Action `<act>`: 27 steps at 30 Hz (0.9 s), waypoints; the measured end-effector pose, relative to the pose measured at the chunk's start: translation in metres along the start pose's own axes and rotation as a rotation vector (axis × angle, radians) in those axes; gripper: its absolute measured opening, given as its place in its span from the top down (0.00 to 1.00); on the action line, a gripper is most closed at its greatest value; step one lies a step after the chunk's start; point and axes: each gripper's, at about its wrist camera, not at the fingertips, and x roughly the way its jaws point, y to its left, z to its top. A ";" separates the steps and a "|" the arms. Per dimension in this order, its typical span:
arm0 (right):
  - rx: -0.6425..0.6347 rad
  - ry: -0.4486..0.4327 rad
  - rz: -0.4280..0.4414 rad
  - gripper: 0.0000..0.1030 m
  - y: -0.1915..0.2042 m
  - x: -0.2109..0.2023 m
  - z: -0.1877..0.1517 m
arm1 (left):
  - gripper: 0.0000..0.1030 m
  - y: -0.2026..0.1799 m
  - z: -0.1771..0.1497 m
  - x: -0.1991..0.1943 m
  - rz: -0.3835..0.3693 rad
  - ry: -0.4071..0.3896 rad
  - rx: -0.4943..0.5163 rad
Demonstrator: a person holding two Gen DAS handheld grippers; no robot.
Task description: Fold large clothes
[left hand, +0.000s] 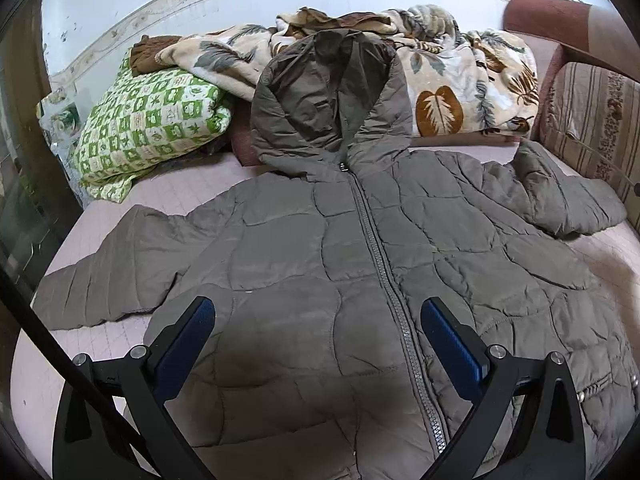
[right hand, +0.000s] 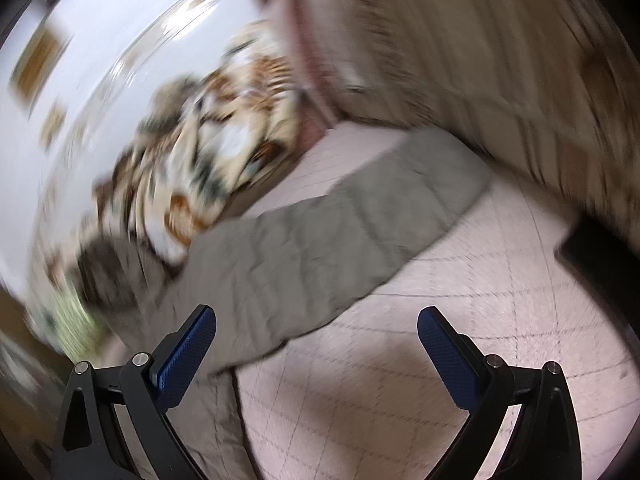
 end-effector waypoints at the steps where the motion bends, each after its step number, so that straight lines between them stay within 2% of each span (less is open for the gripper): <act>1: -0.073 -0.012 -0.030 0.00 0.020 -0.002 -0.001 | 0.00 0.001 0.000 0.001 0.007 0.002 -0.006; 2: -0.202 -0.029 -0.066 0.00 0.056 -0.006 -0.007 | 0.00 0.001 0.000 0.001 0.009 0.002 -0.005; 4: -0.370 -0.045 -0.106 0.00 0.109 -0.005 -0.025 | 0.00 0.001 -0.001 0.001 0.016 0.002 -0.004; 5: -0.430 -0.059 -0.099 0.00 0.130 -0.005 -0.035 | 0.00 0.002 -0.001 0.000 0.020 0.000 -0.001; 10: -0.582 -0.064 -0.043 0.00 0.197 -0.005 -0.083 | 0.00 0.005 -0.001 0.000 0.030 -0.003 0.002; 13: -0.639 -0.066 -0.024 0.00 0.223 -0.005 -0.101 | 0.00 0.004 -0.001 0.000 0.029 -0.006 0.003; 19: -0.631 -0.066 0.048 0.00 0.246 -0.023 -0.129 | 0.00 0.004 -0.003 -0.009 0.038 -0.031 0.011; 22: -0.642 -0.077 0.073 0.00 0.256 -0.038 -0.147 | 0.00 0.007 -0.007 -0.024 0.053 -0.067 -0.003; 27: -0.681 -0.107 0.093 0.00 0.269 -0.067 -0.186 | 0.00 0.022 -0.021 -0.058 0.125 -0.122 -0.058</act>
